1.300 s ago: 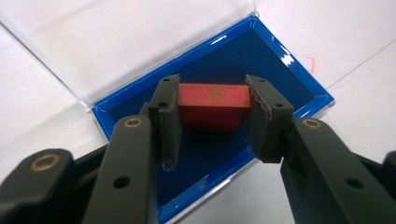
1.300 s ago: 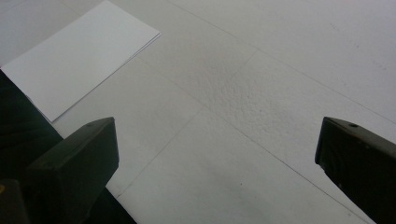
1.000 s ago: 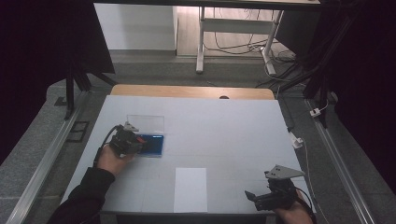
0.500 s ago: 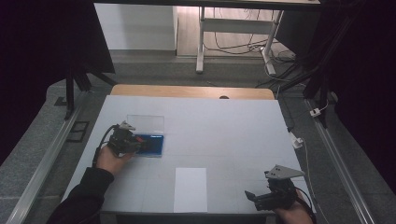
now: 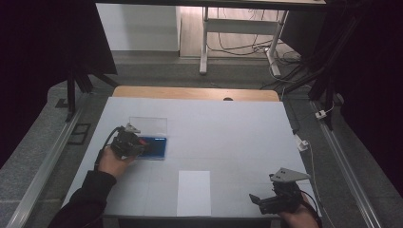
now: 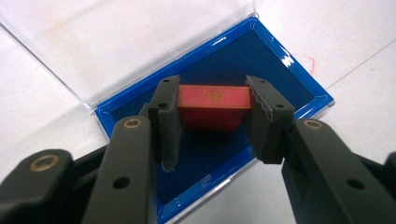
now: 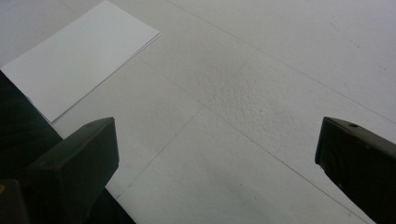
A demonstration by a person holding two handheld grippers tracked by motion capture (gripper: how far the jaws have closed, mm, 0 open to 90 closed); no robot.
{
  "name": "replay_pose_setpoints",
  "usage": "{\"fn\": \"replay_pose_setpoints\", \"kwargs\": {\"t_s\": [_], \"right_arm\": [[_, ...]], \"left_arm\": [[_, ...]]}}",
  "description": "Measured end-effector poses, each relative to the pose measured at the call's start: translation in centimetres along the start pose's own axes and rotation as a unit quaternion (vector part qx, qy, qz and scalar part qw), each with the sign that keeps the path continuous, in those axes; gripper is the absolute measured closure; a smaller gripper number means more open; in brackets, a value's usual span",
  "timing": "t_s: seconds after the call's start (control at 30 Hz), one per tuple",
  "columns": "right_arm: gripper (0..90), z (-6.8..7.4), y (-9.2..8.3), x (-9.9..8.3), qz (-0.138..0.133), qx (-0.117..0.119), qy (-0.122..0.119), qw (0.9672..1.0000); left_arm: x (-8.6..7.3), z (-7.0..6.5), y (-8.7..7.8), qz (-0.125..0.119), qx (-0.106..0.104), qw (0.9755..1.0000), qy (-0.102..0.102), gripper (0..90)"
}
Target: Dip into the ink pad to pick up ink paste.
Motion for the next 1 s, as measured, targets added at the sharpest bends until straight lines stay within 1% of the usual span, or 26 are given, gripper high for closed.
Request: {"fn": "replay_pose_setpoints", "kwargs": {"t_s": [0.1, 0.23, 0.43, 0.57, 0.63, 0.73, 1.0], "right_arm": [[0.1, 0.0, 0.0, 0.0, -0.001, 0.000, 0.001, 1.0000], [0.1, 0.0, 0.0, 0.0, -0.001, -0.001, 0.002, 1.0000], [0.1, 0.0, -0.1, 0.0, -0.001, -0.001, 0.002, 1.0000], [0.1, 0.0, -0.1, 0.0, -0.002, -0.001, 0.002, 1.0000], [0.1, 0.0, -0.1, 0.0, -0.002, -0.001, 0.001, 1.0000], [0.1, 0.0, -0.1, 0.0, -0.002, -0.001, 0.001, 1.0000], [0.1, 0.0, -0.1, 0.0, -0.003, -0.001, 0.001, 1.0000]], "left_arm": [[0.1, 0.0, -0.2, -0.005, 0.003, 1.0000, 0.001, 58.1], [0.3, -0.1, -0.6, -0.014, 0.000, 0.9999, 0.001, 58.1], [0.4, -0.5, -1.2, -0.020, -0.012, 0.9997, 0.002, 58.1], [0.5, -0.8, -1.7, -0.025, -0.017, 0.9995, 0.006, 58.1], [0.4, -1.0, -2.0, -0.029, -0.020, 0.9994, 0.004, 58.1], [0.4, -1.2, -2.4, -0.036, -0.027, 0.9990, 0.001, 58.1], [0.5, -2.0, -3.3, -0.052, -0.040, 0.9979, 0.005, 58.1]]}}
Point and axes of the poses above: each handheld gripper's, and its own axes: y roughly forward along the jaws, x roughly out of its top, z roughly to its left, the point moved 5 cm from there along y, roughly forward along the jaws, and after that the axes turned 1 degree about -y, right-handed, at the moved point
